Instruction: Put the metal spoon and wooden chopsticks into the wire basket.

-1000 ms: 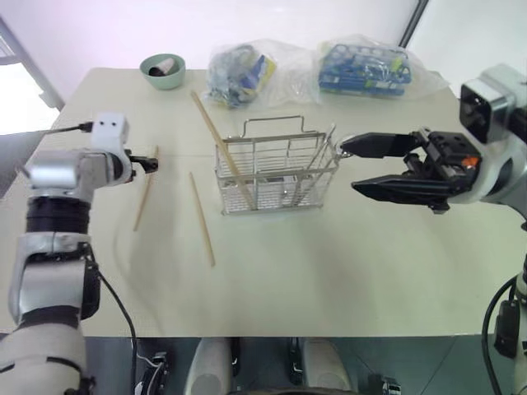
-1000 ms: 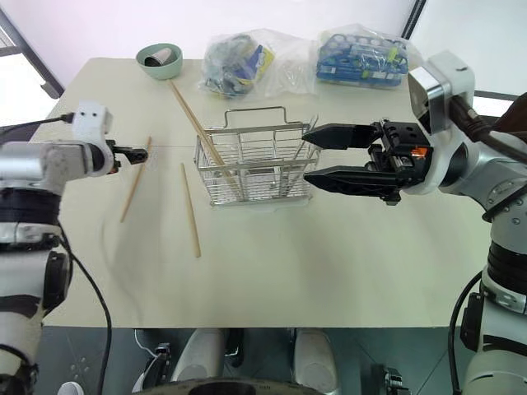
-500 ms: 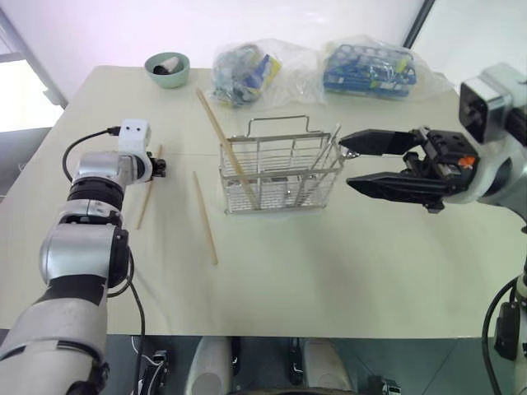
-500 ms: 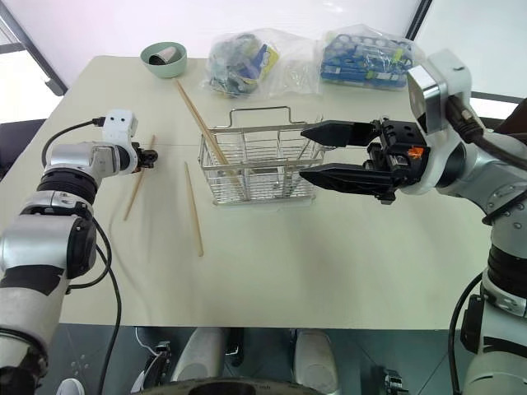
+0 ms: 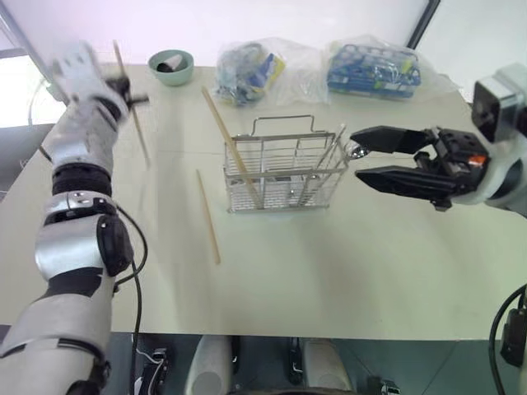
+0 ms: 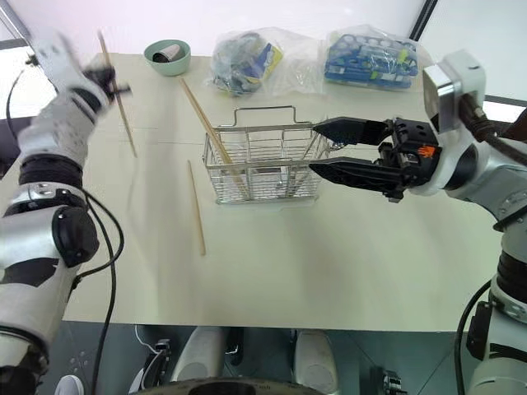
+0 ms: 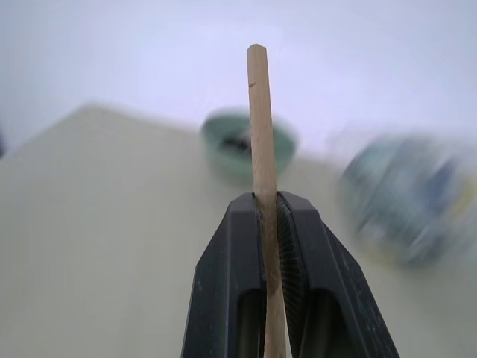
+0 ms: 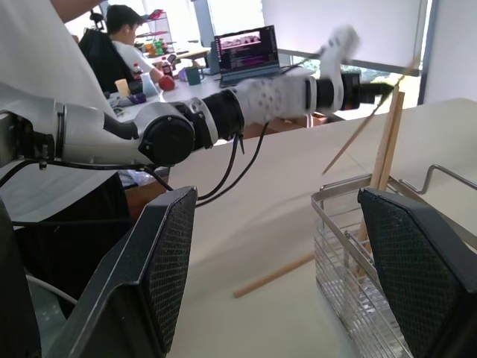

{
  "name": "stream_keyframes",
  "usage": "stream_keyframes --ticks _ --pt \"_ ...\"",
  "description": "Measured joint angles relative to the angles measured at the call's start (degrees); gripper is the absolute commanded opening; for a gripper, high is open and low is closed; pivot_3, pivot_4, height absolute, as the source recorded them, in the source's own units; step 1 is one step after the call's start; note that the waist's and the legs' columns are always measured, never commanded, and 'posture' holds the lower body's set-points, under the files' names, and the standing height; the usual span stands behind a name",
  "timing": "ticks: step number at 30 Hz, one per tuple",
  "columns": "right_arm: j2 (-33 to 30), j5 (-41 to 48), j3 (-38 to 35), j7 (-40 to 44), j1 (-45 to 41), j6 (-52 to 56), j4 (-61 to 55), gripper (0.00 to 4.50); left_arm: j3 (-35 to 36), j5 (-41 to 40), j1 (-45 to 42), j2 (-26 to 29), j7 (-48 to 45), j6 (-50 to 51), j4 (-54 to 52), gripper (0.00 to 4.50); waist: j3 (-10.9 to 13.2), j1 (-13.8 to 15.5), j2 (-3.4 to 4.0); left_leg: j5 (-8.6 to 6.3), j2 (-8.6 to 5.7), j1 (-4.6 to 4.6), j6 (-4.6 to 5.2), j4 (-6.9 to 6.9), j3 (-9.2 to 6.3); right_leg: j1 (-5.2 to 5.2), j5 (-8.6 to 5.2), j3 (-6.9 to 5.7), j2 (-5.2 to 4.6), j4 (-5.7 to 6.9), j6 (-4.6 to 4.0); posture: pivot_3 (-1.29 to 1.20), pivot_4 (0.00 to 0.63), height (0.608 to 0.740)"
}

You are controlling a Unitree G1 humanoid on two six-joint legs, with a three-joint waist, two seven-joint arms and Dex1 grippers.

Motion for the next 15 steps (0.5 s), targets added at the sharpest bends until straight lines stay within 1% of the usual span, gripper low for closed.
stream_keyframes --ticks 2,3,6,8,10,12,15 --pt "-0.1 0.5 -0.5 -0.8 0.7 0.1 -0.1 3.54 2.7 -8.3 0.2 -3.0 -0.9 6.0 -14.2 0.04 0.0 -0.1 0.01 -0.01 -0.04 -0.01 0.01 0.04 -0.09 0.02 0.02 0.02 -0.03 -0.05 0.05 0.0 0.15 0.718" --pt "-0.1 0.7 -0.7 -1.1 0.9 0.1 -0.3 3.54 3.4 -11.8 0.3 -4.3 -1.0 8.9 -19.7 0.04 0.0 -0.2 0.01 0.0 -0.04 0.04 -0.01 0.04 -0.1 0.05 0.03 0.05 -0.03 -0.02 0.05 0.0 0.15 0.718" --pt "-0.1 0.8 -0.8 -2.3 1.7 0.1 -0.6 3.54 4.4 -23.0 2.2 -7.1 -0.1 19.1 -34.2 0.04 0.0 -0.4 0.03 0.0 -0.01 0.28 0.0 0.02 -0.09 0.19 0.03 0.09 0.0 0.02 0.05 0.0 0.15 0.718" --pt "0.0 0.8 -0.9 -3.3 2.5 0.0 -0.6 3.54 3.7 -29.2 4.3 -8.0 -0.3 25.1 -42.0 0.04 0.0 -0.6 0.03 -0.01 0.01 0.31 0.02 0.02 -0.1 0.21 0.03 0.1 0.05 0.05 0.05 0.0 0.15 0.718" --pt "0.1 0.8 -0.9 -4.0 2.8 -0.1 -0.6 3.54 2.1 -33.8 5.2 -8.2 -1.2 29.4 -46.9 0.04 0.0 -0.5 0.03 0.0 0.0 0.31 0.01 0.04 -0.1 0.21 0.03 0.09 0.07 0.07 0.05 0.0 0.15 0.718" --pt "0.1 0.9 -0.9 -4.5 2.8 -0.4 -0.7 3.54 0.6 -36.6 5.2 -8.7 -1.3 32.1 -50.2 0.04 0.0 -0.4 0.03 -0.01 -0.03 0.34 0.02 0.04 -0.09 0.26 0.03 0.1 0.07 0.06 0.05 0.0 0.15 0.718" --pt "0.4 0.9 -0.9 -5.5 2.8 -1.0 -0.7 3.54 -3.0 -36.9 7.7 -8.9 -2.0 33.1 -54.0 0.04 0.0 -0.2 0.07 -0.01 -0.16 0.37 0.02 0.04 -0.08 0.3 0.03 0.1 0.07 0.04 0.05 0.0 0.15 0.718"
